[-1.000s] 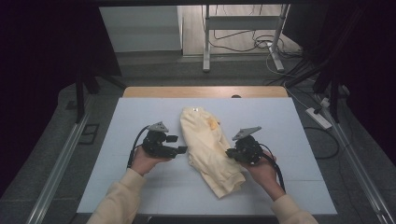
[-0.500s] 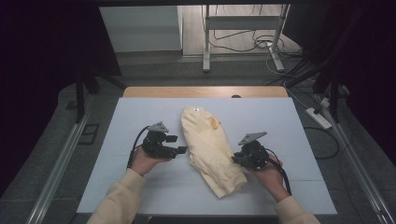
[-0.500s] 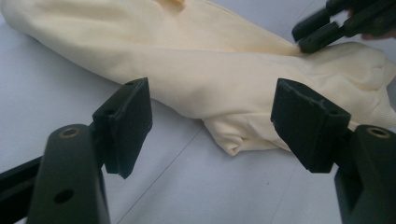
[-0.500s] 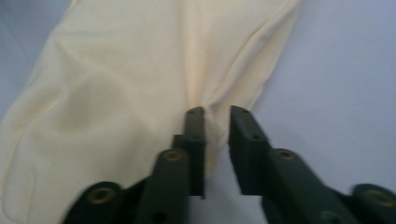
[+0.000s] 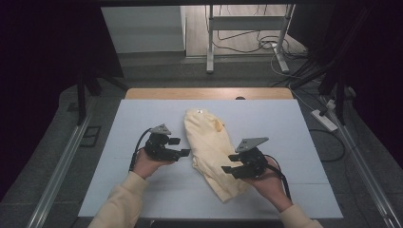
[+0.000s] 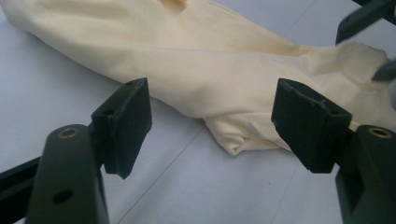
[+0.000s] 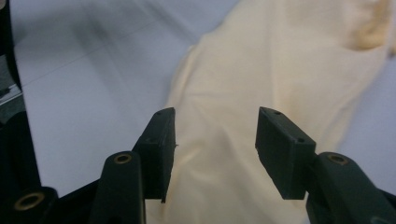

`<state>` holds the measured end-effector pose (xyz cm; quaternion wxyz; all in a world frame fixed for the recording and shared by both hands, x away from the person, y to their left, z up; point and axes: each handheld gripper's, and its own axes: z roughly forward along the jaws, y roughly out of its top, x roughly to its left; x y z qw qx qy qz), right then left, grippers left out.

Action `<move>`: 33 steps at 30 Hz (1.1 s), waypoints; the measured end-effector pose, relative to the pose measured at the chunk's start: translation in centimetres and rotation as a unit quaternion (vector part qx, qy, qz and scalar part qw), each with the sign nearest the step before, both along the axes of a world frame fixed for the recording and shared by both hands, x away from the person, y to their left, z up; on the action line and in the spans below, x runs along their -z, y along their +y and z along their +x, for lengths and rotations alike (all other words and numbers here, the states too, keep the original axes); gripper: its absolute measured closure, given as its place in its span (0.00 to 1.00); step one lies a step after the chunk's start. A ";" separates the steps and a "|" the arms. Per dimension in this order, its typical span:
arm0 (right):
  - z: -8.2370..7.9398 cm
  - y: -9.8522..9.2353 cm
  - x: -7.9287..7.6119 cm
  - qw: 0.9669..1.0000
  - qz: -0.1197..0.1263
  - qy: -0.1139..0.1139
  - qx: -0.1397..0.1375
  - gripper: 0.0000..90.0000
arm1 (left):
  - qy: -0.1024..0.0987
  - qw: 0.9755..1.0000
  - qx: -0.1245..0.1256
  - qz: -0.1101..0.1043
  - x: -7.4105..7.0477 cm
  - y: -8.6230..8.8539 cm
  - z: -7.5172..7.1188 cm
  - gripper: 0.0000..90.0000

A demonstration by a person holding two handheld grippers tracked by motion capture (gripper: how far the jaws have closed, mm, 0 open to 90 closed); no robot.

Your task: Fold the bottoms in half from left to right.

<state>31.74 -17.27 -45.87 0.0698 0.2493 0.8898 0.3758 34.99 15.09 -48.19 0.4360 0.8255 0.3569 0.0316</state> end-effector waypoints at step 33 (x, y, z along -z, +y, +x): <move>-1.4 2.5 2.0 0.998 -0.038 0.003 -0.059 0.59 | -0.001 1.000 -0.003 0.004 0.1 0.1 0.0 0.30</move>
